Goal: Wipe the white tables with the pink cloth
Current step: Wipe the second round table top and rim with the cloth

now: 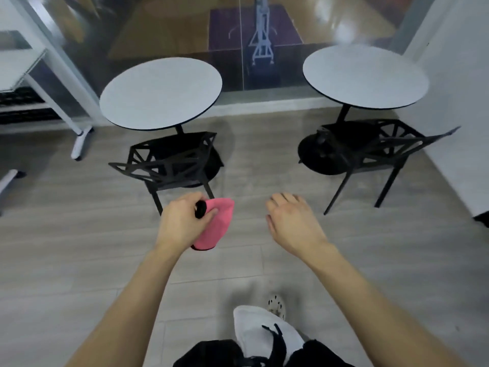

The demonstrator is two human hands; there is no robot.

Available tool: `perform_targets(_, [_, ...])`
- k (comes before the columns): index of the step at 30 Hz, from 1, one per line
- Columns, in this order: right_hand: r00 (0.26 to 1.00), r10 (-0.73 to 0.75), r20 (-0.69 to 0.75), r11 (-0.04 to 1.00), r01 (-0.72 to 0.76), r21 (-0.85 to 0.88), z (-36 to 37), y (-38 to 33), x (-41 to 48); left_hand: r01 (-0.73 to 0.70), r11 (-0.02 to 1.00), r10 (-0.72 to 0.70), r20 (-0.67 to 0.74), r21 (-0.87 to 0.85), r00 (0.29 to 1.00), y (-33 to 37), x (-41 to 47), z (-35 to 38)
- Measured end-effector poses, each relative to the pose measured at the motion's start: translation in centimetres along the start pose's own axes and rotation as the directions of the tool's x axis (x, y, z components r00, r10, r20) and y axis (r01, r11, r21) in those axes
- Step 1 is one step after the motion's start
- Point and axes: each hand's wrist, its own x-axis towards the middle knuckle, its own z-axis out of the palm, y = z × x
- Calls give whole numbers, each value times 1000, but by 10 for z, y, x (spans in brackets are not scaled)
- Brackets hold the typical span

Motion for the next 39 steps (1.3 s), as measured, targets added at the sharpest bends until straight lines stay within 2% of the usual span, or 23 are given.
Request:
perform_targets(2, [999,-23,-31,1000,23,14,7,26,31,34,999,-35,-30,-21,999,12,35,4])
perform_targets(4, [999,-34,9,999,34,33,15,51,63,68,998,-69,-54,-19,996,21,69,11])
perform_targets(6, [998,-36,53,999,34,42,22,73,95,91,996,-91,-53,2,994,27,99,18])
perform_targets(9, [996,-82,25,996,80,42,29,103,150,113,992,-112,-33,50,993,36,151,29])
perform_targets(16, [995,-90,44,996,89,19,53,181,309,101,990,-100,-11,103,995,31,320,72])
perform_targets(19, [990,-96,102,995,94,24,56,217,375,90,993,-87,-30,76,996,37,396,86])
perform_targets(24, [993,-85,86,996,84,11,73,274,467,96,993,-95,-15,66,995,50,511,100])
perform_targets(32, [957,-276,90,960,272,62,111,348,644,280,958,-275,-86,60,958,36,662,136])
perform_targets(36, [891,-441,112,897,433,89,124,369,739,403,915,-401,-96,-2,911,24,715,139])
perform_targets(39, [815,-567,119,824,559,93,136,364,806,532,843,-538,-79,-83,840,10,740,138])
